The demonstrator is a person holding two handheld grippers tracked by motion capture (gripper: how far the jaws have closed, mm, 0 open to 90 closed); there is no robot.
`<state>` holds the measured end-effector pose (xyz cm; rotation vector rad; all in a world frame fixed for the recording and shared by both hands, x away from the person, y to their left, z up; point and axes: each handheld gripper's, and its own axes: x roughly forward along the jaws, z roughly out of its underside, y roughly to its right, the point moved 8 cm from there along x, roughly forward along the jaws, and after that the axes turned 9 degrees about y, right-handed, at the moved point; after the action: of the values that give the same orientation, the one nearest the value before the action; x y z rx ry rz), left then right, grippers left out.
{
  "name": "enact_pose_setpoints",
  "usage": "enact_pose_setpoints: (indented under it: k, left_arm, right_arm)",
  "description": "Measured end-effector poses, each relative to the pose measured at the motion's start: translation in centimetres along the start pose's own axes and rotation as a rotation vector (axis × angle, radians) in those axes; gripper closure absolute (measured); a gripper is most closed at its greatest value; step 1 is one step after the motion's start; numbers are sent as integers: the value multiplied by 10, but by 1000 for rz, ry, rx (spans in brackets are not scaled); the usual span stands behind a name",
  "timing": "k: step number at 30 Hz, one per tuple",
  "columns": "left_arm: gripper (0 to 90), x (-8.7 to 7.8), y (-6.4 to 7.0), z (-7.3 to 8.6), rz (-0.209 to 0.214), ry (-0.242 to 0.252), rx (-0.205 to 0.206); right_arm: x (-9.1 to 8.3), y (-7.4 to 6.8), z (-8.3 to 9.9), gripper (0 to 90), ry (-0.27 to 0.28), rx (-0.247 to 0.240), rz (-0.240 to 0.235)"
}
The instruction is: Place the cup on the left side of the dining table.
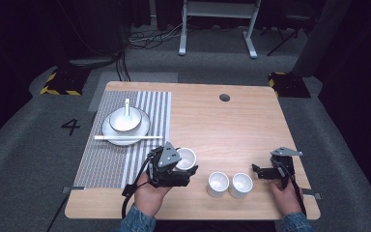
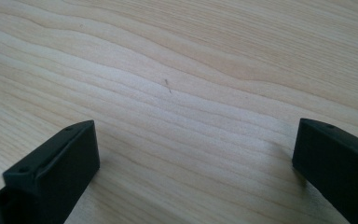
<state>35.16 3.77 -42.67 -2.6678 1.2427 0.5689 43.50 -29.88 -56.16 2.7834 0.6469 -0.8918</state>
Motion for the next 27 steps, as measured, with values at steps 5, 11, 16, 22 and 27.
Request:
enact_pose_setpoints:
  k: [5,11,16,22,27]
  left_arm:
    - [266,-8,-11,1,-42,3,-12]
    - [266,-19,-23,3,-98,16,-26]
    - [266,-28,-39,5,-153,23,-42]
    - [267,-39,-58,4,-199,39,-61]
    - [266,-46,-72,3,-229,50,-69]
  right_arm:
    - [0,0,0,4,1,-2,0]
    - [0,0,0,5,1,-1,0]
    - [0,0,0,5,1,-1,0]
    - [0,0,0,5,1,-2,0]
    - [0,0,0,5,1,-2,0]
